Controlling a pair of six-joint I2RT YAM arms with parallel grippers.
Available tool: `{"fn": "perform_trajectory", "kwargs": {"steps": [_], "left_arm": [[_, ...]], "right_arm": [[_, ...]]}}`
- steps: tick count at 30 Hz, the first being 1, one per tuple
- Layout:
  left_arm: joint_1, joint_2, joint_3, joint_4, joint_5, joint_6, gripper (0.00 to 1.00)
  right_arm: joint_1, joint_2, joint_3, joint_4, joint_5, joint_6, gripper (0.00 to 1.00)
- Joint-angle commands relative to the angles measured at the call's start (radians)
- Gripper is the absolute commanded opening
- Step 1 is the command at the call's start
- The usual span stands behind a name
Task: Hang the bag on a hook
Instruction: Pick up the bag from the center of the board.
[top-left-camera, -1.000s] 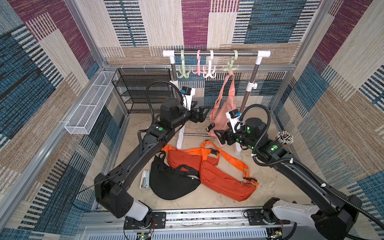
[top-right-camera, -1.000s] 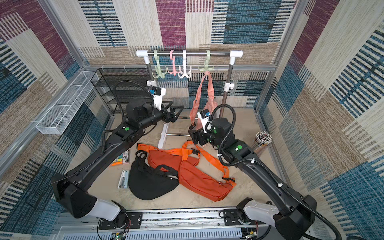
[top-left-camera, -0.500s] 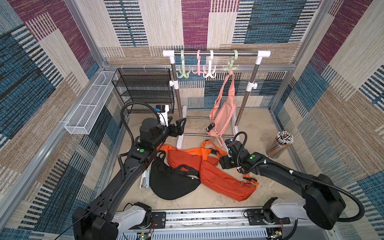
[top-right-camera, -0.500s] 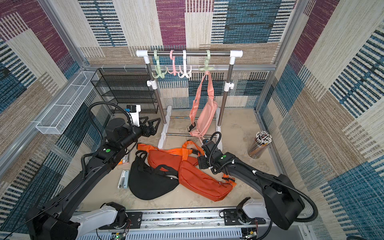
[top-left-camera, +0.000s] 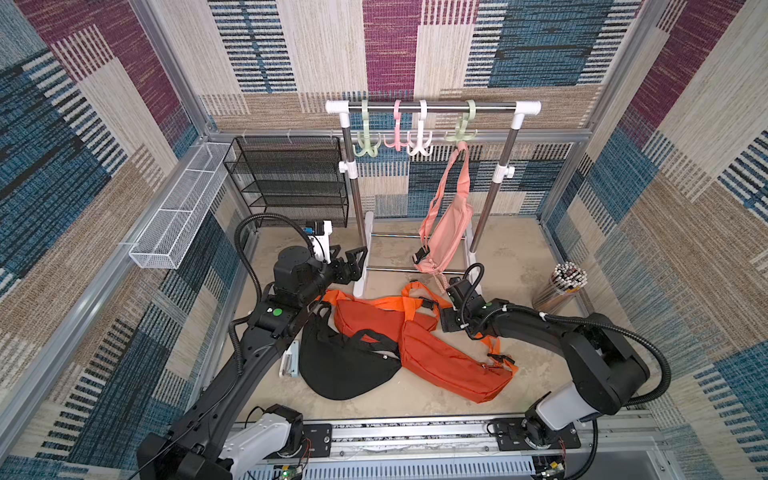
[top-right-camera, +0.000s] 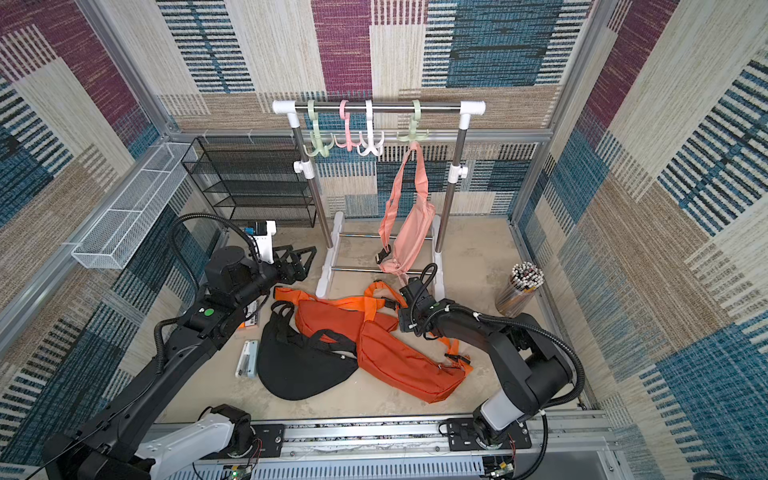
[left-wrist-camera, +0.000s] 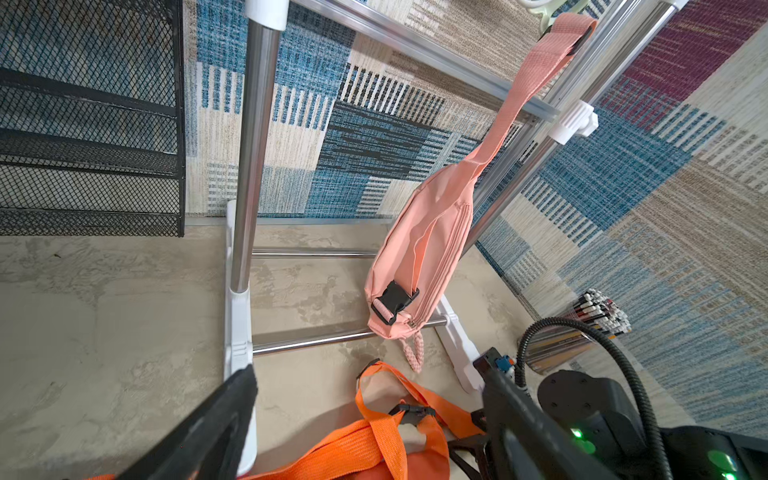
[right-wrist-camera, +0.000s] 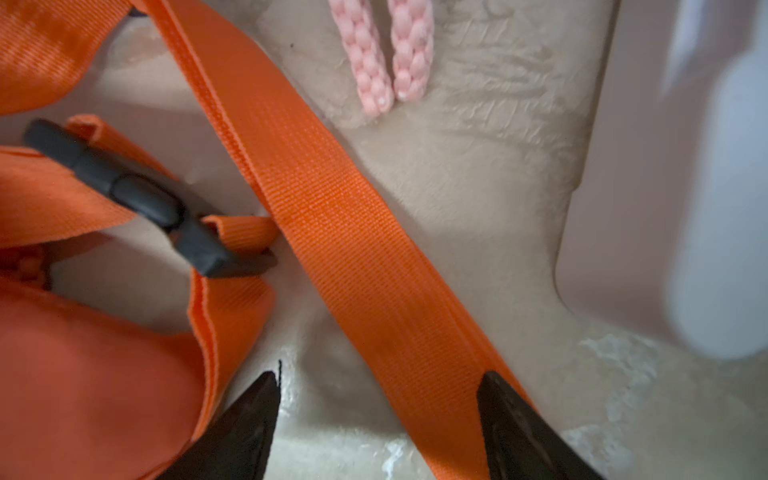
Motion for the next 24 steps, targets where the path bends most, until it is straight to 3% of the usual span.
{"fn": "perform_trajectory", "kwargs": {"steps": [1, 9, 14, 16, 18, 20, 24], "left_arm": [[0.003, -0.006, -0.003, -0.012, 0.000, 0.020, 0.88], [0.004, 0.038, 0.002, -0.052, 0.065, 0.096, 0.88], [0.003, 0.099, 0.004, -0.092, 0.140, 0.161, 0.87], [0.003, 0.125, 0.007, -0.100, 0.162, 0.163, 0.85], [0.003, 0.142, 0.011, -0.102, 0.169, 0.149, 0.84], [0.003, 0.148, 0.008, -0.094, 0.176, 0.142, 0.84], [0.002, 0.147, 0.008, -0.085, 0.173, 0.138, 0.84]], "right_arm": [[-0.006, 0.031, 0.014, 0.065, 0.012, -0.011, 0.70], [-0.029, 0.062, 0.054, 0.076, 0.014, -0.037, 0.19], [-0.034, 0.041, 0.084, 0.079, 0.004, -0.076, 0.04], [-0.034, 0.025, 0.100, 0.067, -0.024, -0.093, 0.11], [-0.034, 0.016, 0.113, 0.051, -0.054, -0.110, 0.39], [-0.034, 0.018, 0.110, 0.053, -0.072, -0.127, 0.58], [-0.034, 0.062, 0.121, 0.046, -0.066, -0.142, 0.73]]}}
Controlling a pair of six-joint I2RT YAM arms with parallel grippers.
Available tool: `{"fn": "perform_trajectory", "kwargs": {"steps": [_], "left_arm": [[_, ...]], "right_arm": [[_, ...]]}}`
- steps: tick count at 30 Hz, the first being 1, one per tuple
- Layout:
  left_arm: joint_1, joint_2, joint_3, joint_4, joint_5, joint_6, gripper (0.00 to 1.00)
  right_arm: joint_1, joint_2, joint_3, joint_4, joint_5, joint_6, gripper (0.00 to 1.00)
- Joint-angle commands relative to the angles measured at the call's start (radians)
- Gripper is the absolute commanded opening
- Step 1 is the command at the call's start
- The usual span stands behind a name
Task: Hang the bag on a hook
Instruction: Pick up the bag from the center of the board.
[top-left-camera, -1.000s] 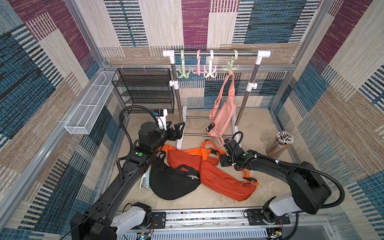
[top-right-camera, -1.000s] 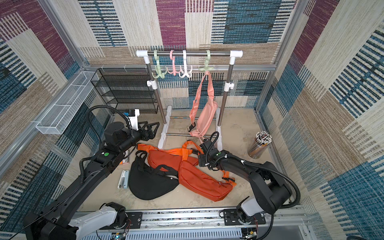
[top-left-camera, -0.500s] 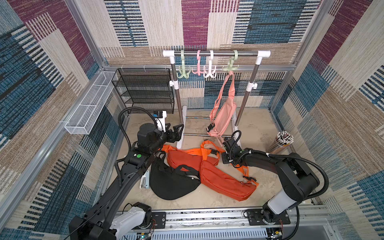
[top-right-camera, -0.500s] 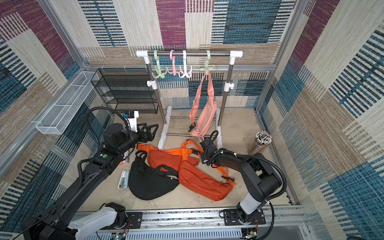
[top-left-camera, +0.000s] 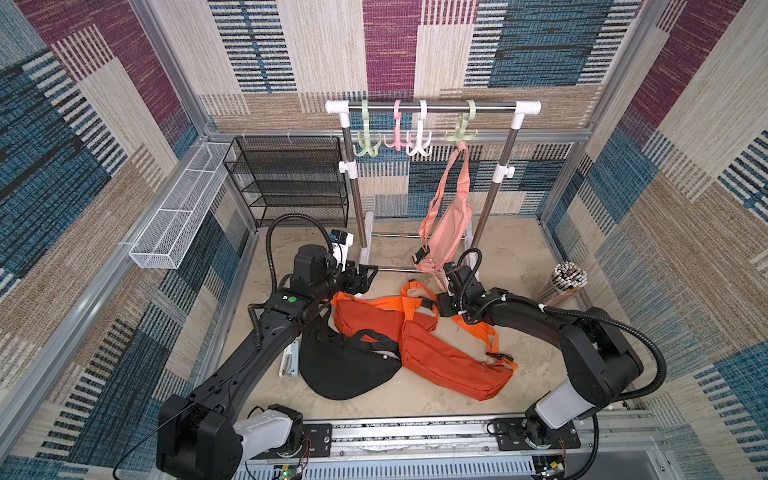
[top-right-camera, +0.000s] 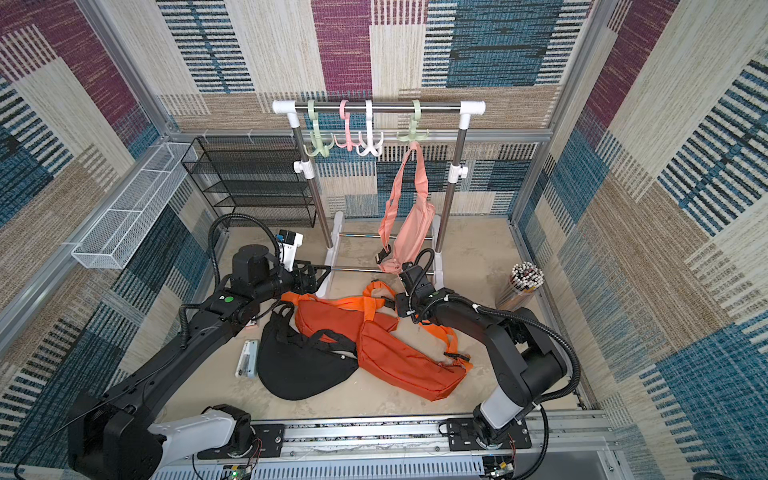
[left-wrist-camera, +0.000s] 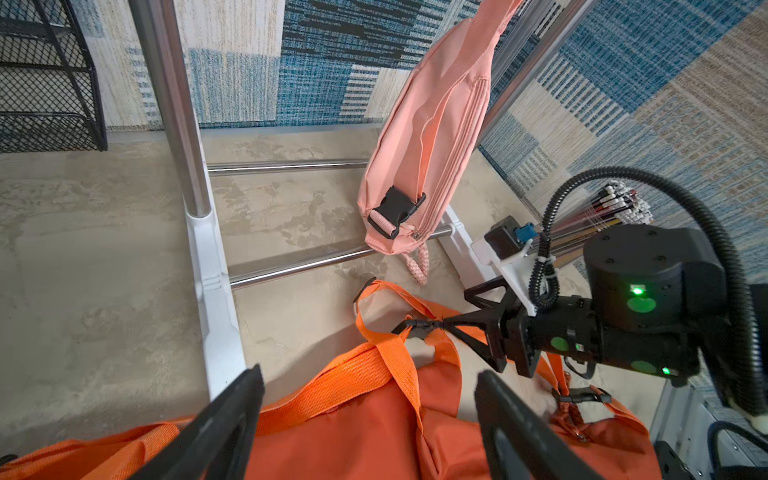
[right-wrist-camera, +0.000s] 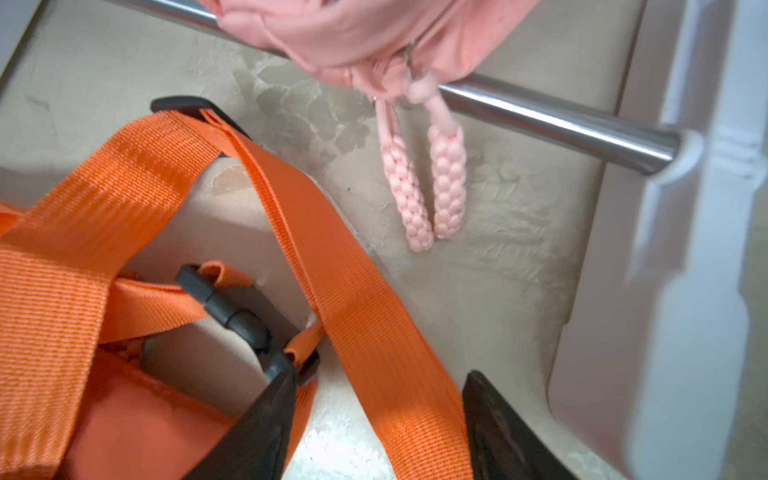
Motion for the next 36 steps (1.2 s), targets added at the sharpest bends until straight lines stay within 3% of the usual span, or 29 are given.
{"fn": "perform_trajectory", "kwargs": {"steps": [1, 7, 11, 12, 15, 18, 20, 27, 32, 36], "left_arm": [[0.001, -0.001, 0.011, 0.007, 0.018, 0.019, 0.84], [0.001, -0.016, 0.008, 0.000, 0.004, 0.021, 0.84], [0.001, -0.016, 0.005, -0.004, -0.001, 0.027, 0.84], [0.001, -0.015, 0.005, -0.006, -0.003, 0.031, 0.84], [0.002, -0.013, 0.006, -0.006, -0.001, 0.040, 0.84], [0.001, -0.003, 0.011, -0.012, 0.037, 0.070, 0.84], [-0.002, 0.016, 0.017, -0.021, 0.073, 0.112, 0.82], [-0.050, 0.104, 0.024, 0.005, 0.184, 0.200, 0.77], [-0.216, 0.163, 0.063, 0.007, 0.145, 0.379, 0.76], [-0.292, 0.235, 0.101, 0.011, 0.093, 0.466, 0.78]], "right_arm": [[0.000, 0.035, 0.014, -0.004, -0.023, -0.026, 0.74], [0.000, 0.095, 0.021, 0.014, -0.022, -0.005, 0.76], [0.000, 0.154, 0.047, 0.004, 0.003, 0.007, 0.70], [0.000, 0.170, 0.054, 0.003, 0.008, 0.008, 0.64], [0.000, 0.192, 0.064, 0.005, 0.008, 0.008, 0.31], [0.001, 0.166, 0.059, 0.017, 0.002, -0.002, 0.11], [0.001, 0.124, 0.061, 0.020, -0.006, -0.018, 0.04], [0.013, -0.083, 0.099, -0.014, -0.015, -0.079, 0.02], [0.058, -0.211, 0.133, -0.039, -0.041, -0.118, 0.02], [0.093, -0.269, 0.154, -0.056, -0.054, -0.133, 0.02]]}}
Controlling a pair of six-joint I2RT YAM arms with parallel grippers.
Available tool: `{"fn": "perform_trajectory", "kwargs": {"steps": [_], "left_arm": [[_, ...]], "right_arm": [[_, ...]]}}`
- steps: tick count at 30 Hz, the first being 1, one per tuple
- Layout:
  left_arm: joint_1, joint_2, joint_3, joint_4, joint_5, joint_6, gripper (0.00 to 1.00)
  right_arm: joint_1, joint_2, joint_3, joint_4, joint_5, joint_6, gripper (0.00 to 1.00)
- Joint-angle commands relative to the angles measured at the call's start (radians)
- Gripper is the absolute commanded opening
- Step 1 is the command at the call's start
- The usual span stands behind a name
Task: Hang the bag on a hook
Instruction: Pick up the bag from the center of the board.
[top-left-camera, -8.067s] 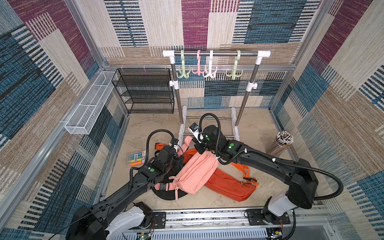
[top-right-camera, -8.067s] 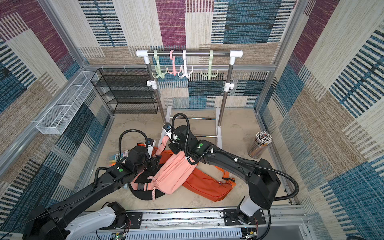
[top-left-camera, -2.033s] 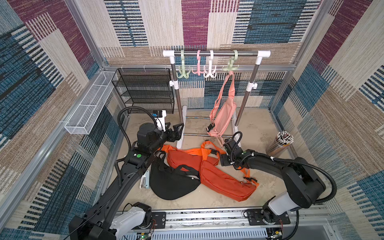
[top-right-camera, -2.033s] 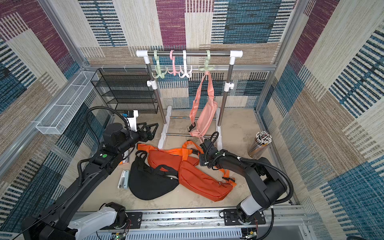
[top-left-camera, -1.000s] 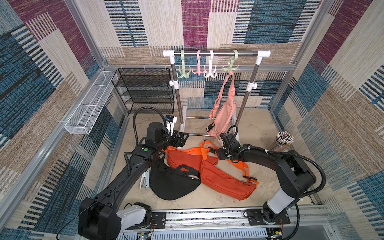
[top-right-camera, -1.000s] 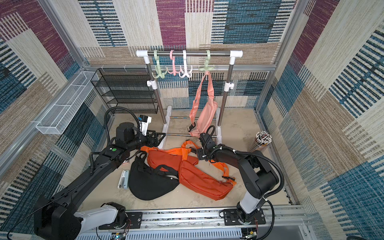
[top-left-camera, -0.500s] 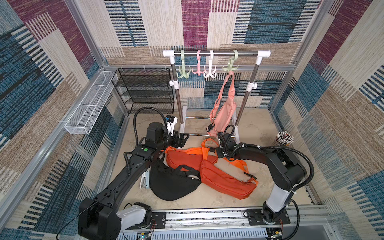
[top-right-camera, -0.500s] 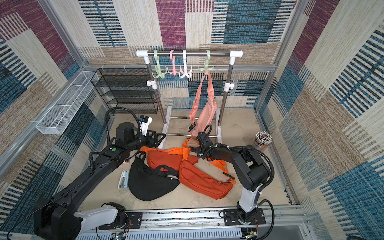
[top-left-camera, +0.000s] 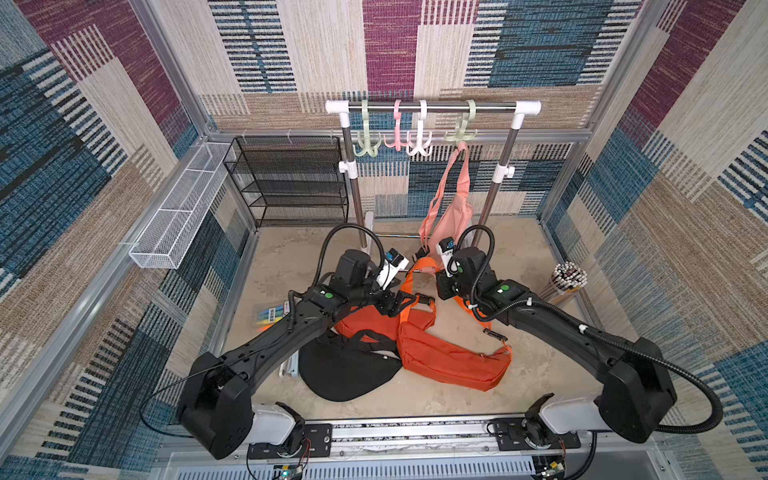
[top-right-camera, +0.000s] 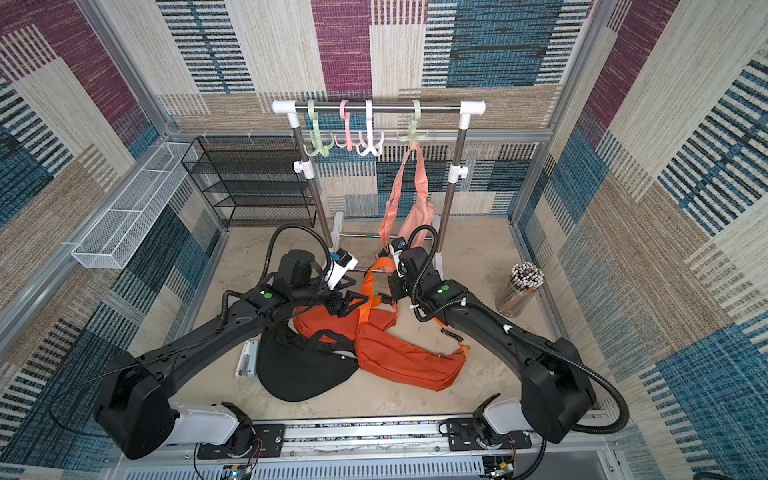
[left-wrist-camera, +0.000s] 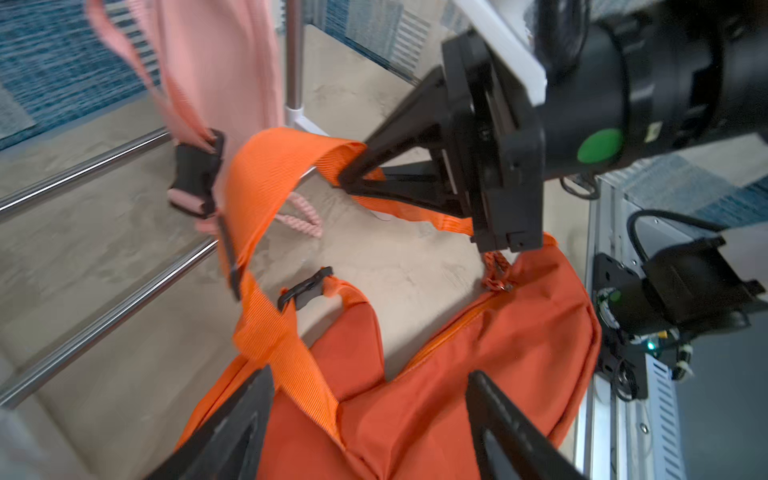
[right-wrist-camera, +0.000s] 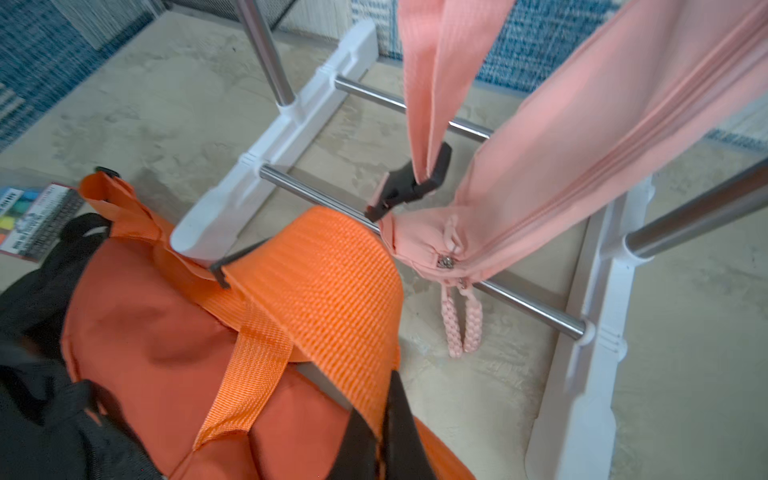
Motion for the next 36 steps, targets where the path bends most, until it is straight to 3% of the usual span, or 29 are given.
{"fn": "perform_trajectory", "kwargs": {"steps": [1, 7, 13, 17, 24, 31, 36], "left_arm": [[-0.047, 0.060, 0.038, 0.025, -0.080, 0.146, 0.78], [-0.077, 0.182, 0.121, 0.051, -0.332, 0.168, 0.76], [-0.079, 0.187, 0.119, 0.129, -0.512, 0.166, 0.64], [-0.077, 0.147, 0.064, 0.201, -0.531, 0.174, 0.69], [-0.079, 0.169, 0.052, 0.246, -0.421, 0.190, 0.70], [-0.078, 0.193, 0.074, 0.290, -0.517, 0.218, 0.71], [-0.078, 0.148, 0.044, 0.313, -0.564, 0.264, 0.77]], "right_arm": [[0.019, -0.041, 0.009, -0.015, -0.034, -0.028, 0.02], [0.051, -0.083, -0.008, -0.027, -0.068, -0.062, 0.02], [0.063, -0.127, -0.043, -0.017, -0.103, -0.061, 0.02], [0.068, -0.134, -0.051, -0.016, -0.114, -0.062, 0.02], [0.082, -0.144, -0.044, 0.002, -0.178, -0.083, 0.02], [0.094, -0.161, -0.044, -0.013, -0.208, -0.092, 0.02], [0.094, -0.176, -0.062, -0.016, -0.182, -0.091, 0.02]]}}
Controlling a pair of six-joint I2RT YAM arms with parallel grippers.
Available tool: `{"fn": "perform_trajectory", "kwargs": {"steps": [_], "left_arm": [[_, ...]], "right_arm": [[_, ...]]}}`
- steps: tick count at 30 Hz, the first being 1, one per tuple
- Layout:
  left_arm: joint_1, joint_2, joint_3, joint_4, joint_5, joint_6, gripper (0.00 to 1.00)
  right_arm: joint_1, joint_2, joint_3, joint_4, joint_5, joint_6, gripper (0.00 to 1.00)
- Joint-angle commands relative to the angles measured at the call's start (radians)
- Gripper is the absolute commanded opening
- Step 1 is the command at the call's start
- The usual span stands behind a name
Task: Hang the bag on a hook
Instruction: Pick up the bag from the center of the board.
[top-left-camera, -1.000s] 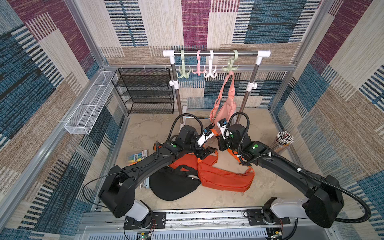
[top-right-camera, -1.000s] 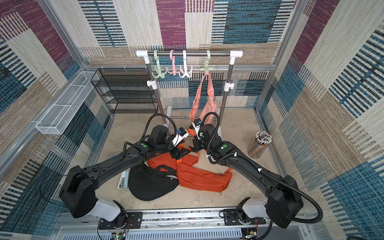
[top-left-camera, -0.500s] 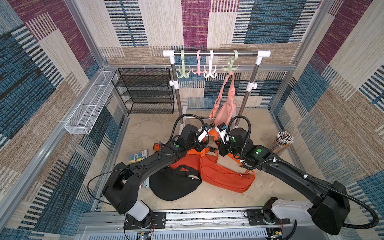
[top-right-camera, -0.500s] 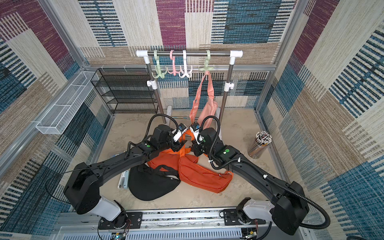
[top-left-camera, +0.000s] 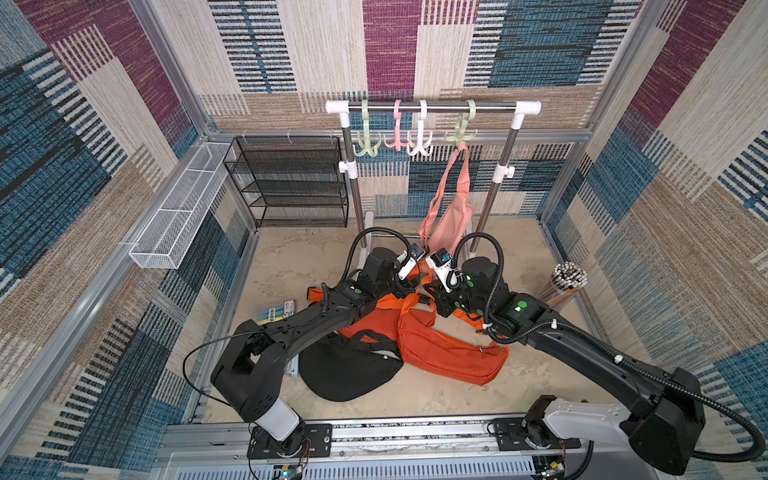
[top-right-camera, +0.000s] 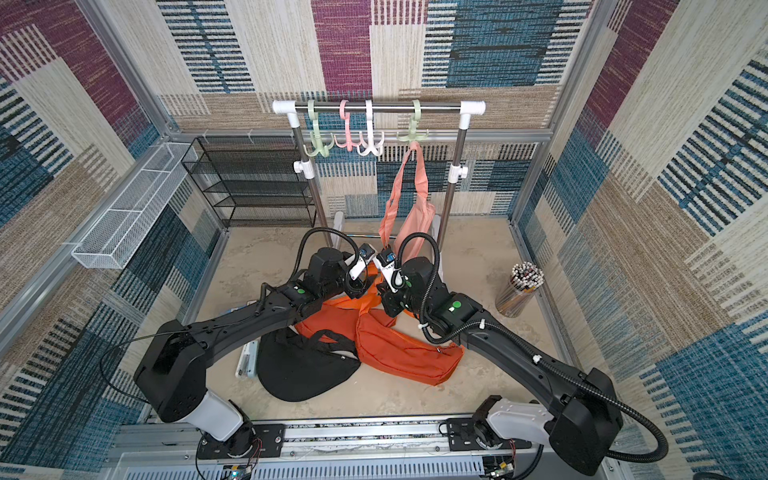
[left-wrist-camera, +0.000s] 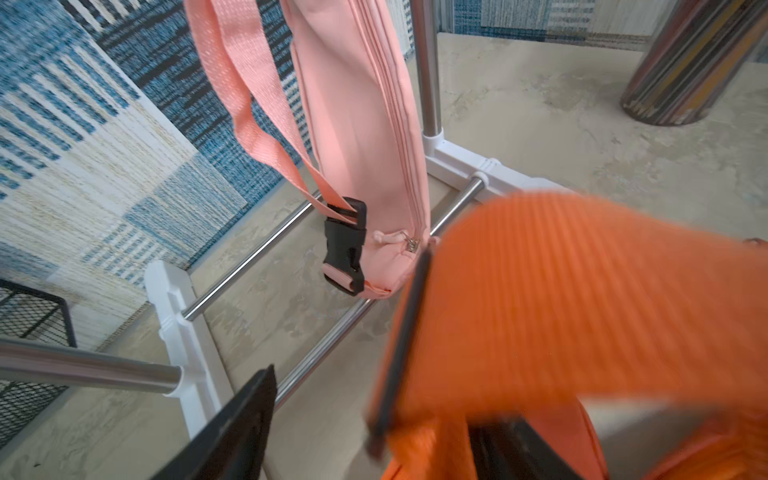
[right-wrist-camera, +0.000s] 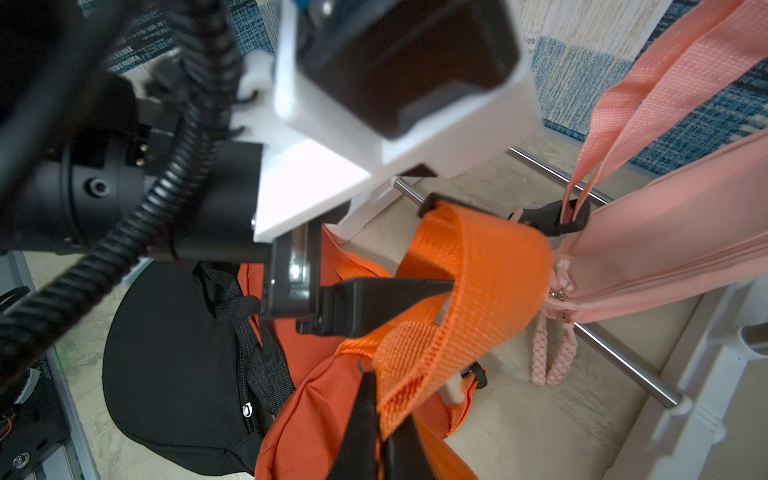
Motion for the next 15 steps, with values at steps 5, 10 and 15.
{"fn": "perform_trajectory", "kwargs": {"steps": [5, 10, 15], "left_arm": [[0.005, -0.116, -0.139, 0.136, 0.071, 0.134, 0.82], [0.005, -0.113, -0.137, 0.092, 0.223, 0.210, 0.80], [0.006, -0.037, -0.098, 0.159, 0.162, 0.230, 0.78]], "right_arm": [[0.002, -0.008, -0.009, 0.023, -0.012, -0.009, 0.01], [0.003, -0.008, -0.002, 0.021, -0.041, -0.034, 0.01], [0.007, -0.009, -0.008, 0.019, -0.075, -0.048, 0.01]]}}
